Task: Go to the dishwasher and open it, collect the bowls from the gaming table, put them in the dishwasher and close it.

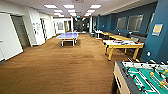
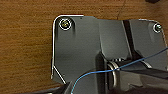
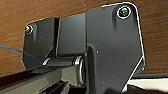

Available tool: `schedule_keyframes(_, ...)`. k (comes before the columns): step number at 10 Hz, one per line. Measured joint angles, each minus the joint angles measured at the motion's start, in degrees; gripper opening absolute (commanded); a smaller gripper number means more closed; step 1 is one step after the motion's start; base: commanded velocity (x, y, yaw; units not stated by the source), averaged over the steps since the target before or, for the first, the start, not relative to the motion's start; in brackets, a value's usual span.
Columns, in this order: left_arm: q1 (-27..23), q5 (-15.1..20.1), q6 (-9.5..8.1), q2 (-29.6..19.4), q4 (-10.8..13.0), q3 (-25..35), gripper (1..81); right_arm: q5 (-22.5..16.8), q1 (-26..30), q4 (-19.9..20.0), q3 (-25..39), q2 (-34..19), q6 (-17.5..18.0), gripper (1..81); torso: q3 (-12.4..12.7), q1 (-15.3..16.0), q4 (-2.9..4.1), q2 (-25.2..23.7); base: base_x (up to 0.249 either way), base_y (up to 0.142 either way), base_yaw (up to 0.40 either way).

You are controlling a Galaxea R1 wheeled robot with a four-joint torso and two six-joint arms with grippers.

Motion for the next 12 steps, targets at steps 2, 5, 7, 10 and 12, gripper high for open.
schedule_keyframes(2,0.0,0.0,0.0,0.4,0.0,0.0,81.1,0.0,0.0,0.0,0.1,0.0,0.0,81.1,0.0,0.0,0.0,0.0,0.184,0.0,0.0)
schedule_keyframes(5,0.0,-0.1,0.0,0.3,0.0,0.0,81.1,0.0,0.0,0.0,0.2,0.0,0.0,81.1,0.0,0.0,0.0,0.0,0.184,0.0,0.0)
schedule_keyframes(7,0.7,0.2,0.02,0.3,0.0,0.0,81.1,-0.6,-0.9,0.0,0.2,0.0,0.0,81.1,0.0,0.0,0.0,0.0,0.184,0.0,0.0)
schedule_keyframes(10,-1.0,-0.6,0.05,0.3,0.0,0.0,81.1,0.5,1.0,-0.1,0.2,0.0,0.0,81.1,0.0,0.0,0.0,0.0,0.184,0.0,0.0)
schedule_keyframes(12,1.1,0.9,0.05,0.4,0.0,0.0,81.1,-0.9,-1.1,-0.4,0.2,0.0,0.0,81.1,0.0,0.0,0.0,0.0,0.184,0.0,0.0)
